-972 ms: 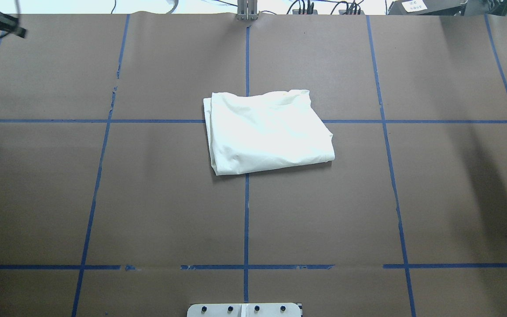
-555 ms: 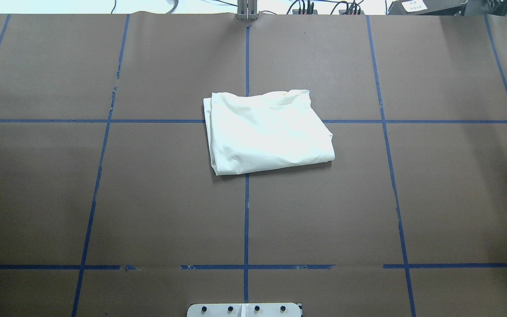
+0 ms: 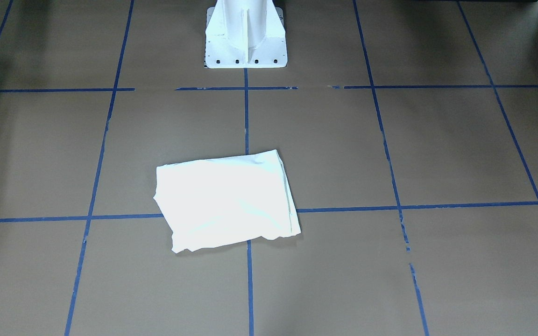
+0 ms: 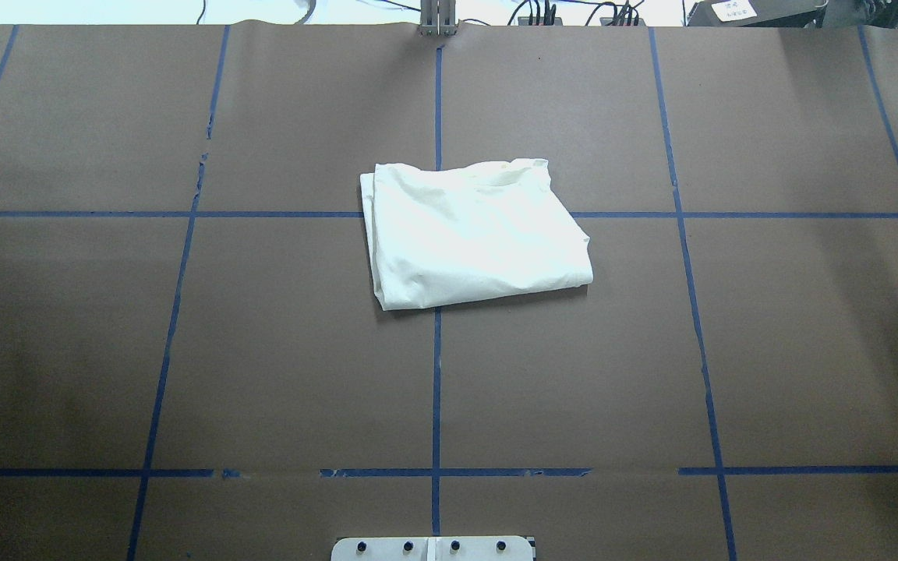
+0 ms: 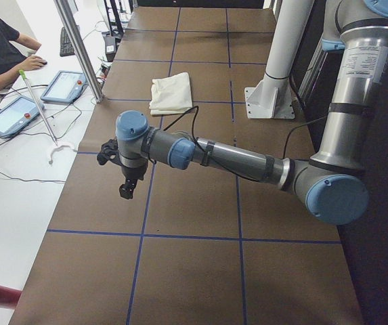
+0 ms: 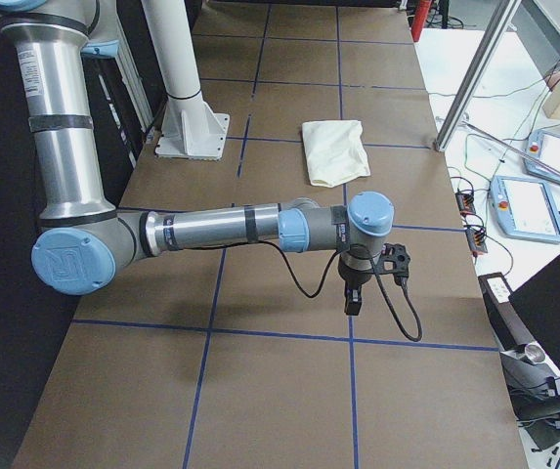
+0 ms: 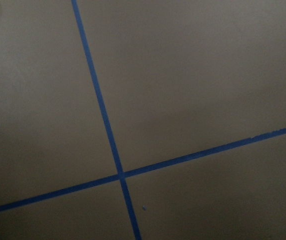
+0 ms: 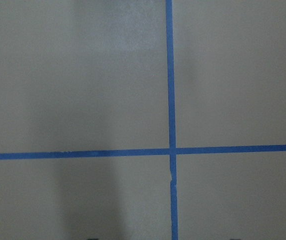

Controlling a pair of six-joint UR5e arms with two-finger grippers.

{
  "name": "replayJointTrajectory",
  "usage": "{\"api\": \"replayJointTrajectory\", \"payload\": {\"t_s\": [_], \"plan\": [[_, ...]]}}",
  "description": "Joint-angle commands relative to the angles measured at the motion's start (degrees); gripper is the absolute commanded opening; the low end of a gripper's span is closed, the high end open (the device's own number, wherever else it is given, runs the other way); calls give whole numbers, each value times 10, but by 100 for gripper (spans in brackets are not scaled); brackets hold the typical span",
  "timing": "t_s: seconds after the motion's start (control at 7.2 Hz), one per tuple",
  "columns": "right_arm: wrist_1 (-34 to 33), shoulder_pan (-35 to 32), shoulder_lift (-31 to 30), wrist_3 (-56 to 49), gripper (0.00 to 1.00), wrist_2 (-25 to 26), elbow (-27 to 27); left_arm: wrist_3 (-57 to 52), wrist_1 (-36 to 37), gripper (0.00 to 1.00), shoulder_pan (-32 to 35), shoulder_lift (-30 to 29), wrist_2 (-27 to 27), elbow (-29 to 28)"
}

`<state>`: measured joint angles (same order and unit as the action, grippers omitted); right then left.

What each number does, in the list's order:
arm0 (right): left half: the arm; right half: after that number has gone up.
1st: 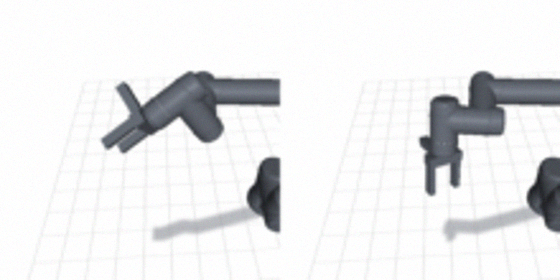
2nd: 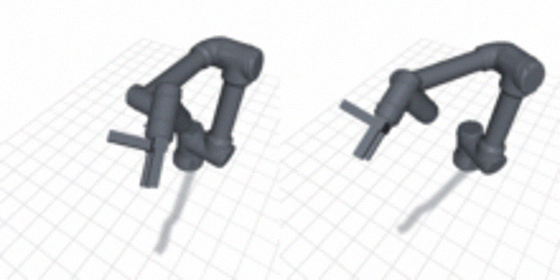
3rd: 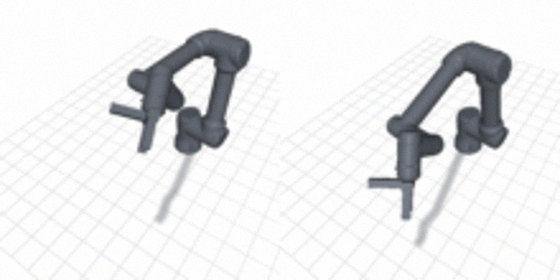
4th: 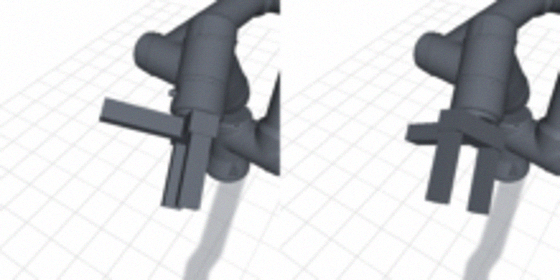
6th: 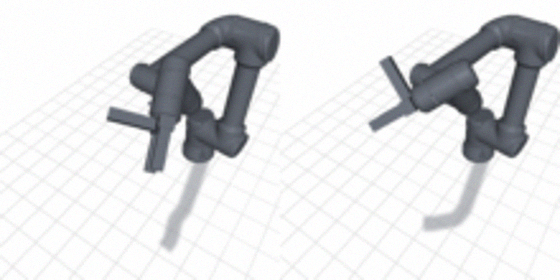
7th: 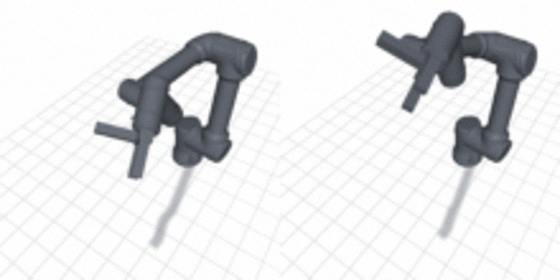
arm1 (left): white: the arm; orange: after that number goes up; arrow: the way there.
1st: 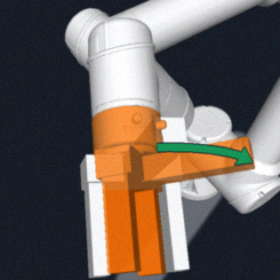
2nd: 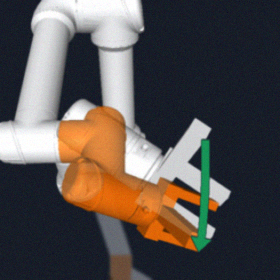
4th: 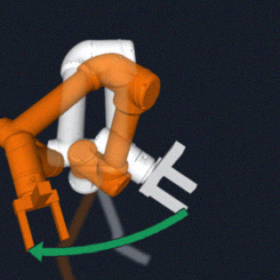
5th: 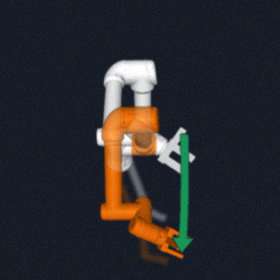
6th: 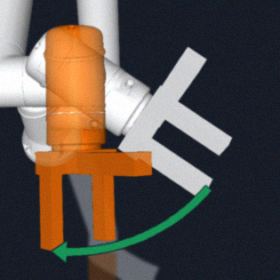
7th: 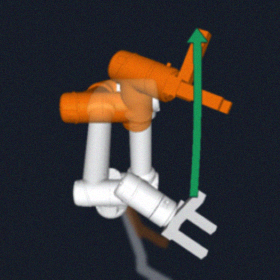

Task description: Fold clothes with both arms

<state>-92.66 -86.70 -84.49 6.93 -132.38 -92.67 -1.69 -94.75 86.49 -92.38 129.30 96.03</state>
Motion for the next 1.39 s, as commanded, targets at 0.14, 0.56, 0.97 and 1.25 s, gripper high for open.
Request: {"api": "replayJointTrajectory", "payload": {"t_s": [0.14, 0.56, 0.97, 1.25], "plan": [[-2, 3, -16, -10, 100, 3, -16, 3, 11, 100, -1, 32, 28, 6], [-7, 12, -24, -11, 100, 9, -20, 3, 9, 100, 1, 33, 47, 10], [-7, 21, -26, -13, 100, 21, -20, 0, 10, 100, 1, 32, 48, 18], [-7, 21, -25, -13, 100, 20, -20, 0, 10, 100, 2, 51, 47, 17]]}}
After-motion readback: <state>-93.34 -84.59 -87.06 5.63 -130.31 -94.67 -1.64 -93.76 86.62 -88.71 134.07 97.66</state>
